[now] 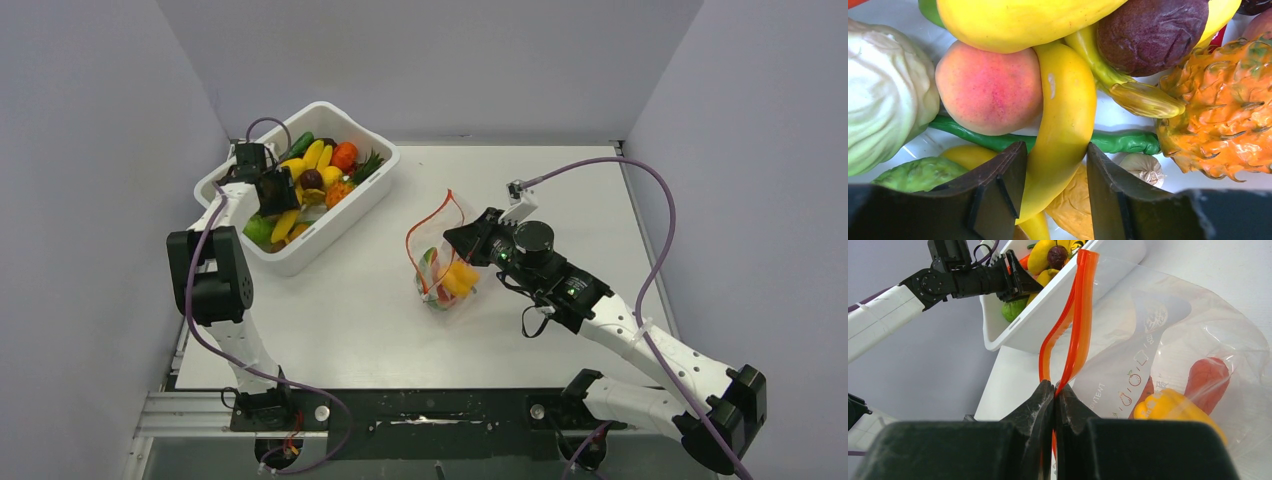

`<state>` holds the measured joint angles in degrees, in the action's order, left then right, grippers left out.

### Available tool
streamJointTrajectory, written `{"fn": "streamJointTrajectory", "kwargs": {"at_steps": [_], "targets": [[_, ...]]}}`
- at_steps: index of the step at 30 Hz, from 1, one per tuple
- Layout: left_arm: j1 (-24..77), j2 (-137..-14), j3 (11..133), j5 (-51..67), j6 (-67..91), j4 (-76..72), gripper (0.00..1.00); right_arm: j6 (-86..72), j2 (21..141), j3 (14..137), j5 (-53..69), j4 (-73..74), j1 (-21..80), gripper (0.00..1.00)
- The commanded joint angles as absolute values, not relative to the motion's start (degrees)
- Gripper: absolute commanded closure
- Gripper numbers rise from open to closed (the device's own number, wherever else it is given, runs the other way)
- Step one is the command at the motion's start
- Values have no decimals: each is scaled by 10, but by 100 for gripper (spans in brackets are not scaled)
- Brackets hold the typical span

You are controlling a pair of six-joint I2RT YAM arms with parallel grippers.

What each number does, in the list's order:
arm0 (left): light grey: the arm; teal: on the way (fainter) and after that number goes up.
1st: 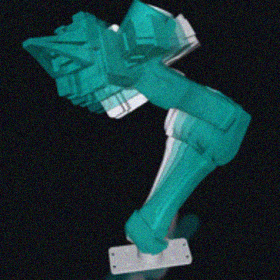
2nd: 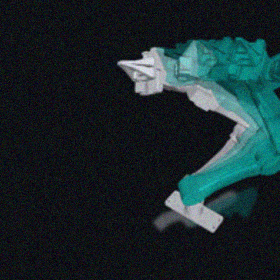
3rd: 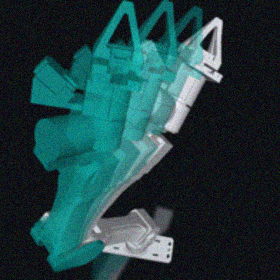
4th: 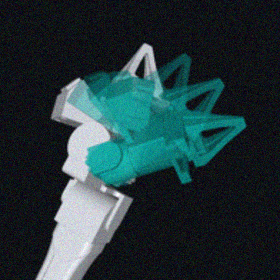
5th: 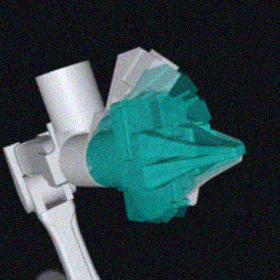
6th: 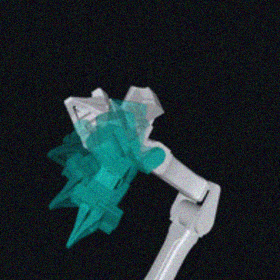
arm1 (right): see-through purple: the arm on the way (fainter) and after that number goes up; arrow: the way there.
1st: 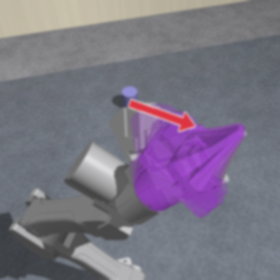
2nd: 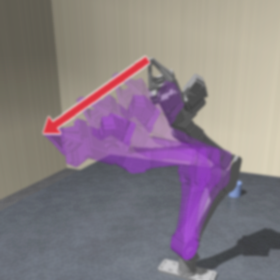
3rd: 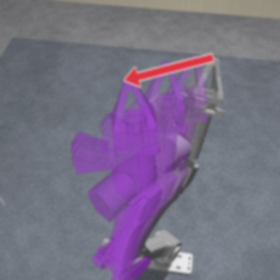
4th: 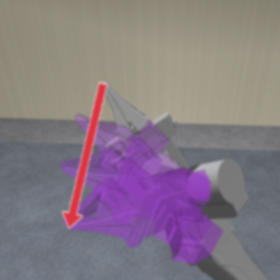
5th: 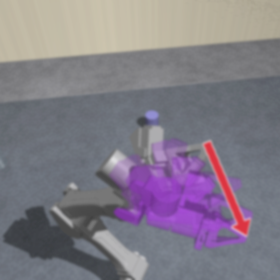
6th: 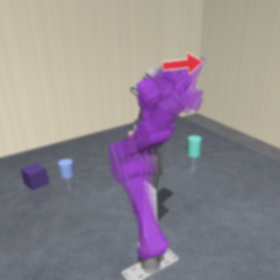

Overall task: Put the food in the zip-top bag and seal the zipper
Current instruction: Pick up the fake fruit from the bin.

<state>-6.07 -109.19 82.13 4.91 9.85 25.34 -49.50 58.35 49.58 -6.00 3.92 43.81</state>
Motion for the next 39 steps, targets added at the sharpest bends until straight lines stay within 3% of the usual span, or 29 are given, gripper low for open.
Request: {"fn": "streamJointTrajectory", "kwargs": {"at_steps": [1, 19, 30, 39], "targets": [[-60, -1087, 840, 66, 95, 236, 61, -490, 572, 512, -69, 1, 434, 100], [-42, -1013, 815, 13, 99, 236, 76, -492, 570, 505, -72, 0, 434, 100], [4, -912, 811, -57, 96, 249, 79, -495, 583, 507, -72, 2, 435, 100], [13, -796, 769, 56, 125, 229, 80, -500, 595, 511, -69, 2, 438, 100]]}}
